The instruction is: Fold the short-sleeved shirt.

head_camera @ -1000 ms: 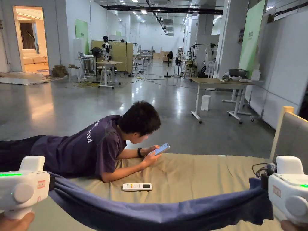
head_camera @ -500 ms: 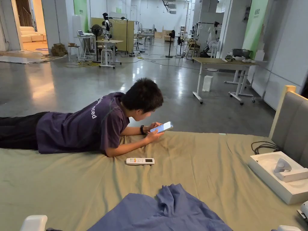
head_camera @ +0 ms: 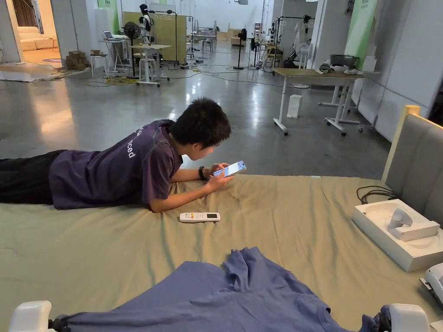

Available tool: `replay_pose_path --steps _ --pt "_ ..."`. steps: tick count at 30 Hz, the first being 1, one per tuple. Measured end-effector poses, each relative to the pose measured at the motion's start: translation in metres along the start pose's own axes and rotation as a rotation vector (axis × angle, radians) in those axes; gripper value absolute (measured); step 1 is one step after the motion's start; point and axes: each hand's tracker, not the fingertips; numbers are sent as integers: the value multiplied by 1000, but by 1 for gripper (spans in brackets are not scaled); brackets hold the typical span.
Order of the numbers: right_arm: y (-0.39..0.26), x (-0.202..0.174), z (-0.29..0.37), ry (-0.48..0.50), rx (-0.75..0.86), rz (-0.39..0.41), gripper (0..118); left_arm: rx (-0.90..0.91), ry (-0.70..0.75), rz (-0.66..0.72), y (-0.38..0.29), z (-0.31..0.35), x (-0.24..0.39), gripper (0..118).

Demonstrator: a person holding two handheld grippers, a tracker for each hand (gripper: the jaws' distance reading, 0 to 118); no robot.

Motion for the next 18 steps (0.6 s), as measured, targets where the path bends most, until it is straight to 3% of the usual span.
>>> replay_pose_path --steps 5,7,9,10,11,12,14,18 --pt "3 -4 5 -12 -34 2 10 -35 -24 -50 3 2 4 4" --pt "-1 -3 3 -31 -56 17 13 -48 -25 -36 1 4 2 19" --pt "-6 -1 7 -36 -50 23 36 -43 -13 -22 -2 2 -6 60" --pt "-8 1 11 -31 -44 20 40 -33 -8 -16 -4 5 -8 75" --pt "-9 2 15 -31 -29 14 43 -25 -4 -13 -6 7 -9 77" --pt "-8 2 18 -33 -21 13 56 -16 -5 -12 -7 9 -9 78" --pt "-8 3 25 -35 6 11 91 2 4 -22 -7 15 -7 90" --pt "9 -1 47 15 143 -31 96 157 18 -93 -5 25 1 90"
